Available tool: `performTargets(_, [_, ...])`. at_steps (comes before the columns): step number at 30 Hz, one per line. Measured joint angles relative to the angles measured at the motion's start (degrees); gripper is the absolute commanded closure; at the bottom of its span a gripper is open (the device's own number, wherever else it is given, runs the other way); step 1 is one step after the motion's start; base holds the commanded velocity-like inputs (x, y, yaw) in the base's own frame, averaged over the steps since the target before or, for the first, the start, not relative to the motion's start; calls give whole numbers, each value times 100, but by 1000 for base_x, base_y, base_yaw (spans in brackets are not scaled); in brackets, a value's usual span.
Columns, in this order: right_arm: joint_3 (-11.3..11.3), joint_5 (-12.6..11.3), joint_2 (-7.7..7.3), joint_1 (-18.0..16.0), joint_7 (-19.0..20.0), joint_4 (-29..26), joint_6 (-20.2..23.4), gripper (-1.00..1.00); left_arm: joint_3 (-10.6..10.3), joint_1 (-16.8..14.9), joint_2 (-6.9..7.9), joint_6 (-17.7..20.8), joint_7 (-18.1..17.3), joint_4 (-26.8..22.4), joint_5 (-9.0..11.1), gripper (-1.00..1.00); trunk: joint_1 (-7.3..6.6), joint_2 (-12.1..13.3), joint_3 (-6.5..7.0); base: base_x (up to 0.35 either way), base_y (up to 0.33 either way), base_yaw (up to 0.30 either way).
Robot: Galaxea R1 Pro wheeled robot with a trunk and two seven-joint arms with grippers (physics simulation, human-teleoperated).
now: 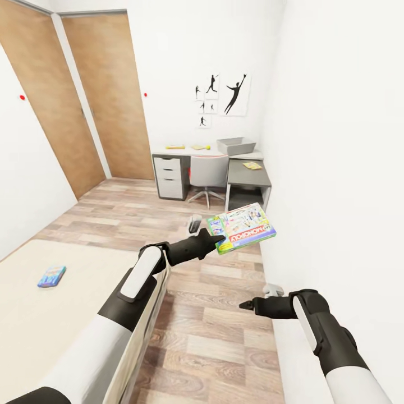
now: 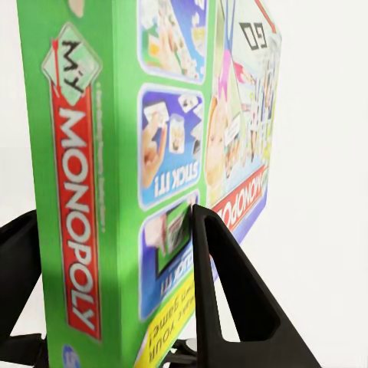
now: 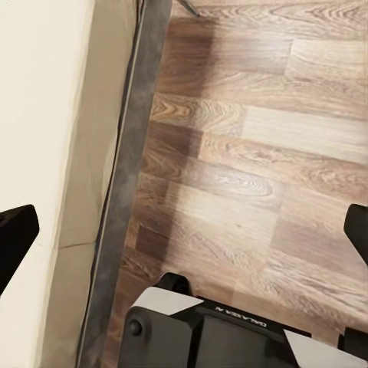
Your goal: Put all the toys in the child's room - the three board games (two on the bed and one on the table), the two jigsaw puzzles on the table, and the tennis ball on the table - inside the toy box on the table in the child's room.
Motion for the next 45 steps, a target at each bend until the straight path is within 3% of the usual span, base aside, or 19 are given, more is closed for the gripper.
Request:
performTargets(31, [18, 9, 73, 15, -35, -16, 0, -100, -10, 45, 1, -12, 3, 5, -42, 100, -2, 0, 0, 311, 0, -52])
performTargets(45, [19, 34, 121, 15, -45, -18, 1, -100, -10, 45, 7, -11, 3, 5, -43, 100, -2, 0, 0, 337, 0, -176])
